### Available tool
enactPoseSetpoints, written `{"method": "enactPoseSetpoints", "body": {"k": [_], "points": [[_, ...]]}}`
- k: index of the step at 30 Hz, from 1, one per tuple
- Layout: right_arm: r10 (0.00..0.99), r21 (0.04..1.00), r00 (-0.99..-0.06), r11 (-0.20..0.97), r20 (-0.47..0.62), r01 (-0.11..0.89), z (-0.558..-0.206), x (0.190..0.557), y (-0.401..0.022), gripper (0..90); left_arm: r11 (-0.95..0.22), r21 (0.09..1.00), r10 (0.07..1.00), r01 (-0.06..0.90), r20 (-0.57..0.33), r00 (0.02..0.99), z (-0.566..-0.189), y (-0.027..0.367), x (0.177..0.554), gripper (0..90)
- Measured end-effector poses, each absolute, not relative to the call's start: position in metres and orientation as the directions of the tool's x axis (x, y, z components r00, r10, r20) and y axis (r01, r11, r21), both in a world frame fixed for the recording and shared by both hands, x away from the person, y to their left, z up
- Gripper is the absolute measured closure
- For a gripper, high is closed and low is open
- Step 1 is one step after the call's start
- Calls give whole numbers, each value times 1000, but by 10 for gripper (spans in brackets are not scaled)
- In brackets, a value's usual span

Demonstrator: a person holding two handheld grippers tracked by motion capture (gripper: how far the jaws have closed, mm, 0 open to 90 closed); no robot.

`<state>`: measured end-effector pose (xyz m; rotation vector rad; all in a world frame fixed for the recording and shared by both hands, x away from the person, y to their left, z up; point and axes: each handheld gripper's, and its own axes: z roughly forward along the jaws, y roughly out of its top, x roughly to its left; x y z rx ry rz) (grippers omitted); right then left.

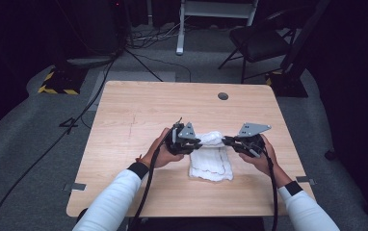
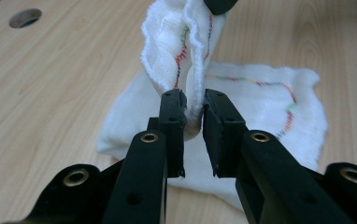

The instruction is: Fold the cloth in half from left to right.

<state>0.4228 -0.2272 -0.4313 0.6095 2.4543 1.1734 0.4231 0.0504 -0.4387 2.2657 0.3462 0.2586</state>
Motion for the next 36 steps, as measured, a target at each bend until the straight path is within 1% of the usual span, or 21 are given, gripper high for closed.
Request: {"method": "enactPoseSetpoints", "body": {"k": [3, 8, 14, 20, 24, 28, 32, 36], "points": [[502, 794, -856, 567, -121, 220, -434, 414, -227, 840, -636, 751, 327, 177, 55, 944, -444, 54, 418, 789], [477, 787, -871, 579, -116, 213, -440, 401, -227, 831, -659, 734, 301, 164, 58, 952, -452, 54, 409, 823], [461, 773, -884, 587, -77, 239, -451, 391, -232, 800, -687, 712, 268, 145, 63, 961, -459, 49, 403, 859], [438, 754, -896, 610, -66, 243, -458, 381, -237, 796, -696, 704, 263, 141, 67, 962, -464, 51, 397, 869], [429, 751, -902, 613, -55, 246, -460, 374, -241, 820, -700, 703, 258, 125, 86, 962, -462, 53, 388, 870], [426, 749, -904, 611, -40, 255, -462, 368, -245, 849, -715, 691, 229, 102, 94, 969, -462, 52, 380, 869], [424, 737, -905, 624, -39, 260, -467, 366, -244, 849, -745, 660, 201, 95, 86, 976, -471, 49, 375, 866], [432, 730, -901, 627, -35, 272, -472, 367, -243, 830, -758, 646, 190, 95, 79, 979, -477, 47, 374, 865]]}}
